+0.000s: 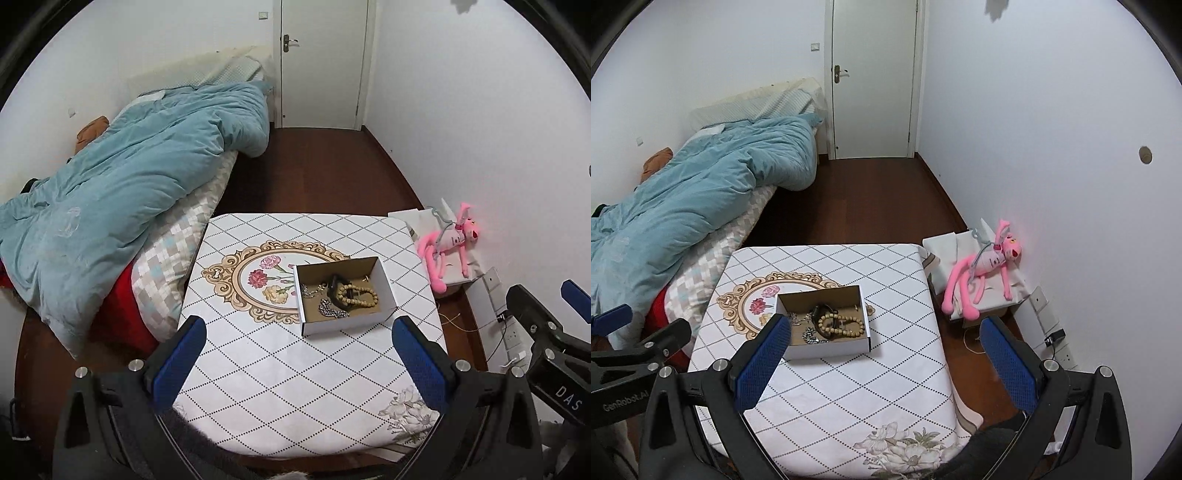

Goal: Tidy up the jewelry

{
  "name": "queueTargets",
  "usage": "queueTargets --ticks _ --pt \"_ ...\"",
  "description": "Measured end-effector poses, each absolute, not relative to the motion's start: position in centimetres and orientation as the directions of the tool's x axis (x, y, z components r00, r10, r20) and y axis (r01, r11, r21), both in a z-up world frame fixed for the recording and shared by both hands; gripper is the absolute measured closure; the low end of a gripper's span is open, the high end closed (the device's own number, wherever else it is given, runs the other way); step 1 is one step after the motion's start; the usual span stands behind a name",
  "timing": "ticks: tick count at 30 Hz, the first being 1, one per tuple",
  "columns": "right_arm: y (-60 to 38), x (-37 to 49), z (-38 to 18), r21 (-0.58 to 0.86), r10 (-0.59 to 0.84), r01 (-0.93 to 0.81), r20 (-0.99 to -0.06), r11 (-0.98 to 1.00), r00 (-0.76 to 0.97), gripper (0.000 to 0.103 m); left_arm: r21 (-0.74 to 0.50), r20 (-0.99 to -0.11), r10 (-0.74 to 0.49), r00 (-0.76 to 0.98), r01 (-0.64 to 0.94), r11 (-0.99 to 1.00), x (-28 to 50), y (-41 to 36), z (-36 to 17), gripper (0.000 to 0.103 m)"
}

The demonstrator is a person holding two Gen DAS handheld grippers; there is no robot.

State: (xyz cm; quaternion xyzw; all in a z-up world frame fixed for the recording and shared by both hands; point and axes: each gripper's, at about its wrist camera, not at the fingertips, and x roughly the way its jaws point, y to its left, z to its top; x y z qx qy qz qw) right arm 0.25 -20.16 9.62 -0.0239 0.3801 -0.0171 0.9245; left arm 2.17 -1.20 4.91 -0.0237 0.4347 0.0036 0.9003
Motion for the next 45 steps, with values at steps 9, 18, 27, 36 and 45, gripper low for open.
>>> queueTargets --ticks 9,18,27,36,45 --pt "-20.6 1.7 9.7 -0.056 -0.048 0.01 -0.738 0.998 0.673 0.0 -0.029 -0.816 0.016 0.577 -0.068 0.997 4.1 -1.1 4.5 0.0" --pt "-20.7 5.7 7.7 -0.055 -0.048 0.007 -0.777 0.998 0.627 0.0 -0.016 -0.86 0.026 0.509 -0.078 0.997 7.0 -1.3 2.6 0.0" --pt "-20.4 8.2 5.3 -0.079 -0.06 -0.009 -0.821 0.997 0.568 0.0 0.001 -0.887 0.039 0.461 -0.084 0.996 8.8 -1.3 0.9 0.0" --pt "-20.5 8.7 4.5 -0.082 -0.061 -0.014 -0.837 0.997 0.543 0.0 -0.002 -0.893 0.036 0.45 -0.083 0.997 9.2 -1.2 0.6 0.0" --pt "-20.4 8.8 4.4 -0.082 -0.06 -0.018 -0.838 0.996 0.543 0.0 0.001 -0.888 0.038 0.459 -0.082 0.997 9.4 -1.0 0.7 0.0"
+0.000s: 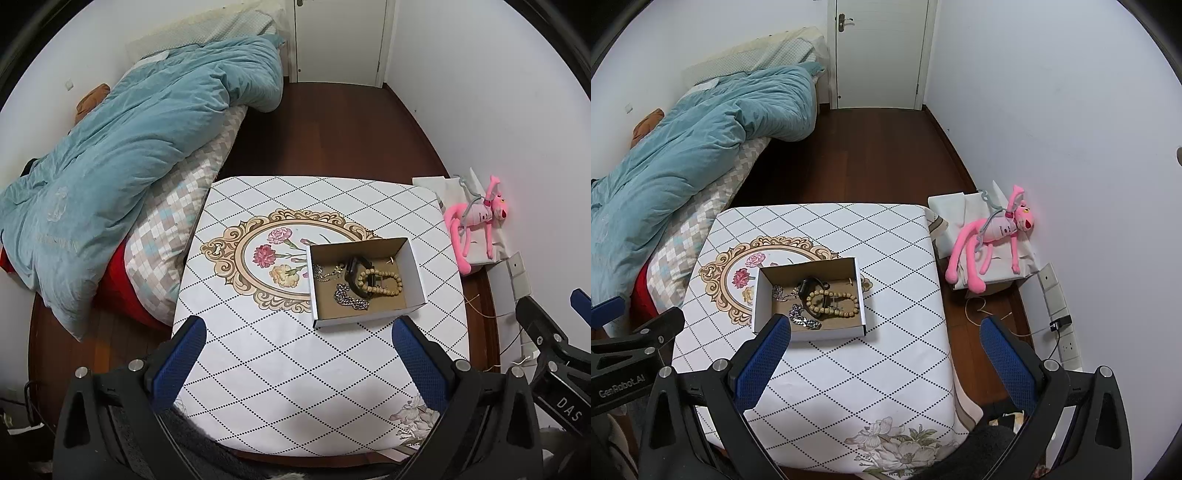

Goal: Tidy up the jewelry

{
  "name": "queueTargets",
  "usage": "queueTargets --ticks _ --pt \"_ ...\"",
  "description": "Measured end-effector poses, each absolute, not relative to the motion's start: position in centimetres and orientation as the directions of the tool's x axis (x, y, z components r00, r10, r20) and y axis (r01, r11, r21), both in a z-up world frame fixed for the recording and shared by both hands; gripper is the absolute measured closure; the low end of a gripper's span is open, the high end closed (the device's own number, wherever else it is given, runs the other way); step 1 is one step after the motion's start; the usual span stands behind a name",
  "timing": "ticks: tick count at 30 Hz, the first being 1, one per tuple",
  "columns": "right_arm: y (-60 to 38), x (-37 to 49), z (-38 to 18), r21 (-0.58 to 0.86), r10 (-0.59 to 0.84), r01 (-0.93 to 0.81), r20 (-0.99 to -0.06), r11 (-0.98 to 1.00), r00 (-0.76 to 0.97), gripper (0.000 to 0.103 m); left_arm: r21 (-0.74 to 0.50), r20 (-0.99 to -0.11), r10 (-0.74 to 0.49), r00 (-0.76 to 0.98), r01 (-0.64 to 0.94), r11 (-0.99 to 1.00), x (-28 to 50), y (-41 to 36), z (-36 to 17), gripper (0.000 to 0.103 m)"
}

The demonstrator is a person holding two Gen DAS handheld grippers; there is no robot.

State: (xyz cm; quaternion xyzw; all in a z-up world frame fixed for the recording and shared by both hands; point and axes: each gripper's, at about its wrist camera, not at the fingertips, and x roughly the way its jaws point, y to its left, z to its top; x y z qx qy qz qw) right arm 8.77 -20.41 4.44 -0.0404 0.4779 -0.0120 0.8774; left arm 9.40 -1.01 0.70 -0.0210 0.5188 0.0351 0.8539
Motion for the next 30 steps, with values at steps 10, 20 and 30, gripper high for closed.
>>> queueTargets --ticks 10,20,30 --pt "-20.39 8.71 4.19 -0.082 -0.056 -0.024 -0.842 0.996 0.536 0.0 0.002 -0.887 0.039 0.461 -0.081 0.997 9.36 -1.13 0.84 0.0" --pt "-20.35 8.61 4.15 -0.077 -0.051 -0.027 -0.846 0.997 0.531 0.0 0.004 -0.886 0.038 0.462 -0.075 0.997 9.35 -1.39 0.9 0.0" --pt "-20.46 8.51 4.17 -0.078 -0.051 -0.029 -0.847 0.997 0.529 0.0 0.004 -0.886 0.038 0.463 -0.075 0.997 9.28 -1.57 1.01 0.0"
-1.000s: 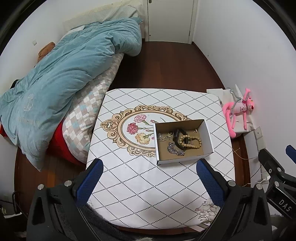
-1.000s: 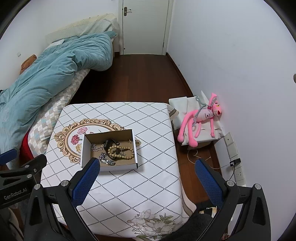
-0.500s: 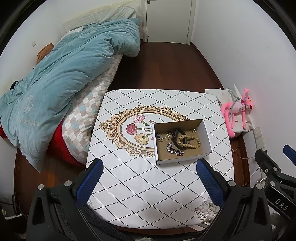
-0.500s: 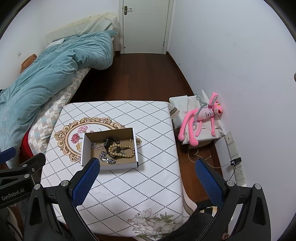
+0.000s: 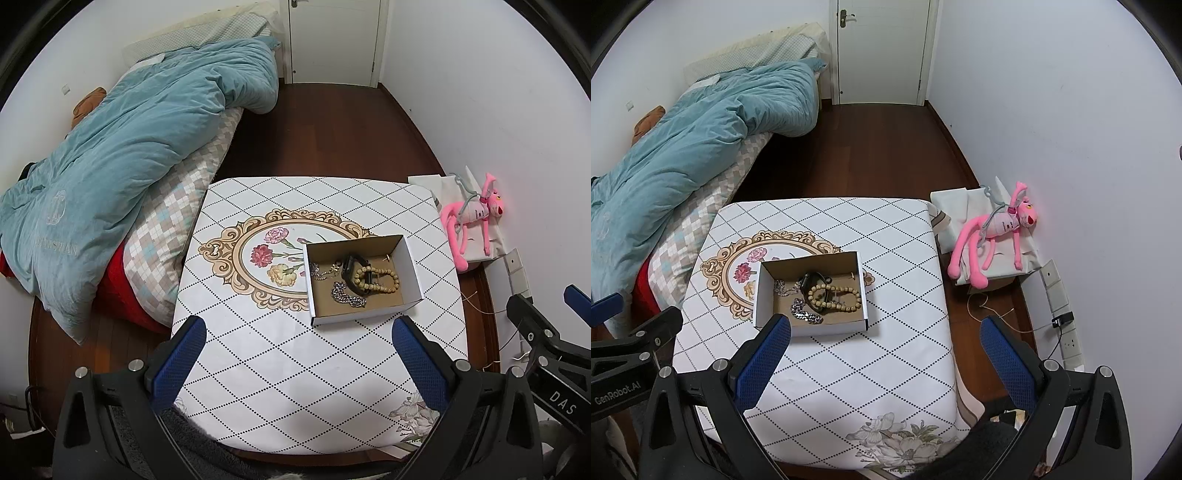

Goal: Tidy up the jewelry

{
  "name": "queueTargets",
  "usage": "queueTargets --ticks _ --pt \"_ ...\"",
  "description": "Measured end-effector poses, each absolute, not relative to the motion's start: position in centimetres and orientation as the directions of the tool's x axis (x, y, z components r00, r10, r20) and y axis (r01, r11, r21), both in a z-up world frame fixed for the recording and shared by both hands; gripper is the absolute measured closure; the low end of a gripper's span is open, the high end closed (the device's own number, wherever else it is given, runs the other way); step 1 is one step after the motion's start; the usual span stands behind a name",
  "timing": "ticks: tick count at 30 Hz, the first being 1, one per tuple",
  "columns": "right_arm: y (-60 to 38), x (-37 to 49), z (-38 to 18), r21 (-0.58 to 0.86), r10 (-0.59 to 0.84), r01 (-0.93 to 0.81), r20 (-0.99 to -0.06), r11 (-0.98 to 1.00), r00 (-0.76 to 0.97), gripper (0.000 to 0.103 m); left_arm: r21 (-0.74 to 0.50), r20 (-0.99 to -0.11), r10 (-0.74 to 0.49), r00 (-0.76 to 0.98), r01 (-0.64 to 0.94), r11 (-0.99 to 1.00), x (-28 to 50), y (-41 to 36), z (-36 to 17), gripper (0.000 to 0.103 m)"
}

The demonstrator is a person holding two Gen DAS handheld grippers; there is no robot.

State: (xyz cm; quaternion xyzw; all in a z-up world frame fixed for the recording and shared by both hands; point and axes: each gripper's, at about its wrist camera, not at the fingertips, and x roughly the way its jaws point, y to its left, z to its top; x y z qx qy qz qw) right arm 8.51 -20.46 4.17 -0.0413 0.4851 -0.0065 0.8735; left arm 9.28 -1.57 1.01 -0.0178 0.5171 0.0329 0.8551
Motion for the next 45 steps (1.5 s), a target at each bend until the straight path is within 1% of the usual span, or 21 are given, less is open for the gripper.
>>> queueTargets --ticks 45 --pt "-20.45 8.25 4.29 -0.078 -0.05 -0.032 -0.848 0.996 0.527 0.0 -0.003 -0.89 0.024 0.456 -0.059 0.998 8.68 -1.93 0.92 0.0"
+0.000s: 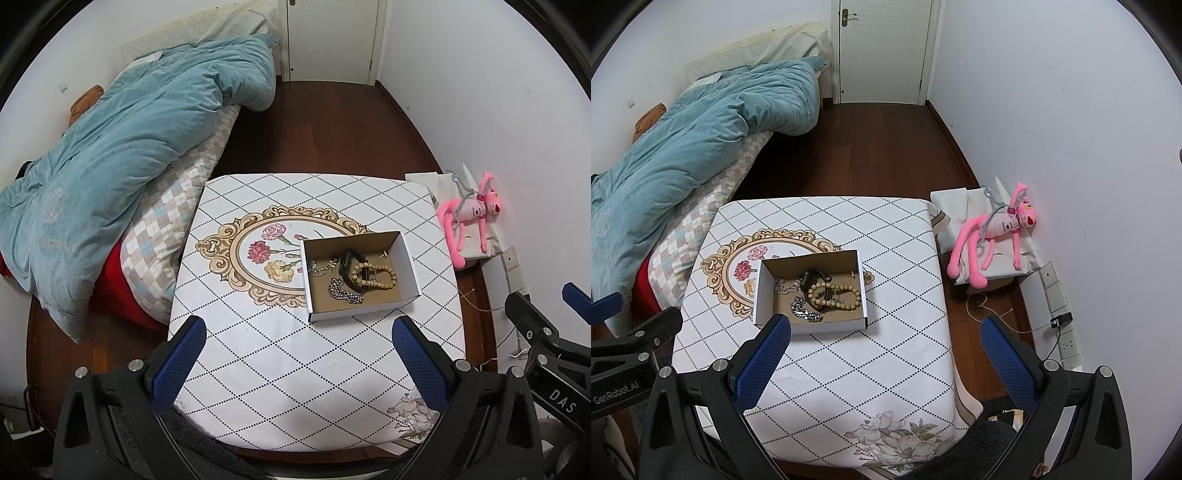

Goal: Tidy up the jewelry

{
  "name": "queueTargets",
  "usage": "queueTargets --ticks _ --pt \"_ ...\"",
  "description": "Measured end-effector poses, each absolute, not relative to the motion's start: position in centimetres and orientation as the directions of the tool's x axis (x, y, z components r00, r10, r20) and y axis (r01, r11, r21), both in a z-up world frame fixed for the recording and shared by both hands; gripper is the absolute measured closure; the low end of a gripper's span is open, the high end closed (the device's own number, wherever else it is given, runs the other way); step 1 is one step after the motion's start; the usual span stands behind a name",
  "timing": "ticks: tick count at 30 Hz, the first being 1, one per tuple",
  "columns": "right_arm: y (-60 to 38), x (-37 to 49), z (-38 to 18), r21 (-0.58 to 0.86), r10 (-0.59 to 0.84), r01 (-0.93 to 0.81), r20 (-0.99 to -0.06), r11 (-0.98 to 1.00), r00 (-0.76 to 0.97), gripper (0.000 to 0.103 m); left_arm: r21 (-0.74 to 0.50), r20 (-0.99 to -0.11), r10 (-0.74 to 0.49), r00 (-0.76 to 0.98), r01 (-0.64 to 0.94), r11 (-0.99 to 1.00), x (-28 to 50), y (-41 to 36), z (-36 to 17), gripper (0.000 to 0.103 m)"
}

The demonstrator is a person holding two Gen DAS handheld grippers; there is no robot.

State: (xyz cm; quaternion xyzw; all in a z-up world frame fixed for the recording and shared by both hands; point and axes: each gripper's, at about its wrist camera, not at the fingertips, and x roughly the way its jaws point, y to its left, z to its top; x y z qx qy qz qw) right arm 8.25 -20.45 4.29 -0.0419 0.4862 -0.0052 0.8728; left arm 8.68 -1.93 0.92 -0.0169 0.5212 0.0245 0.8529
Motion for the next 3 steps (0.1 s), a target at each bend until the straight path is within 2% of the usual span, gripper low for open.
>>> queueTargets --ticks 3 --pt "-20.45 8.28 4.28 -0.08 -0.051 -0.033 -0.848 0.996 0.527 0.0 -0.007 -0.892 0.017 0.452 -0.052 0.999 8.57 -1.8 0.74 0.0"
